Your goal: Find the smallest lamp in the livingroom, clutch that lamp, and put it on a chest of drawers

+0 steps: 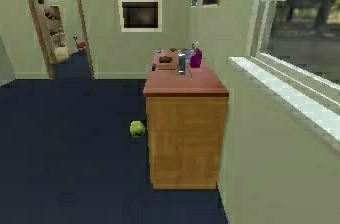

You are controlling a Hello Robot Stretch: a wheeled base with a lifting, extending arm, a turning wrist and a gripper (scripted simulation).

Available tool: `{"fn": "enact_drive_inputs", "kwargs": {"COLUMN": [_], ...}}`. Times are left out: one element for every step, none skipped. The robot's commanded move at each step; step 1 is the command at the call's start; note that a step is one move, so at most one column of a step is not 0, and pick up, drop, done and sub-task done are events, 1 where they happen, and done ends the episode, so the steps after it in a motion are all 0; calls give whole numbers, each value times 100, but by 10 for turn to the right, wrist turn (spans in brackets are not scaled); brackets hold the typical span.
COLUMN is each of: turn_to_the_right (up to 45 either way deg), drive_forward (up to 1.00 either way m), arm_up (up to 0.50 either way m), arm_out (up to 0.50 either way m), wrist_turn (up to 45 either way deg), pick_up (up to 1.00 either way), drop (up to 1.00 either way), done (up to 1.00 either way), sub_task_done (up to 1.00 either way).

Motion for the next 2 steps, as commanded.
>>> {"fn": "enact_drive_inputs", "kwargs": {"turn_to_the_right": [-450, -450], "drive_forward": [0, 0], "arm_up": [0, 0], "arm_out": [0, 0], "wrist_turn": [0, 0], "pick_up": [0, 0], "drop": [0, 0], "done": [0, 0], "sub_task_done": [0, 0]}}
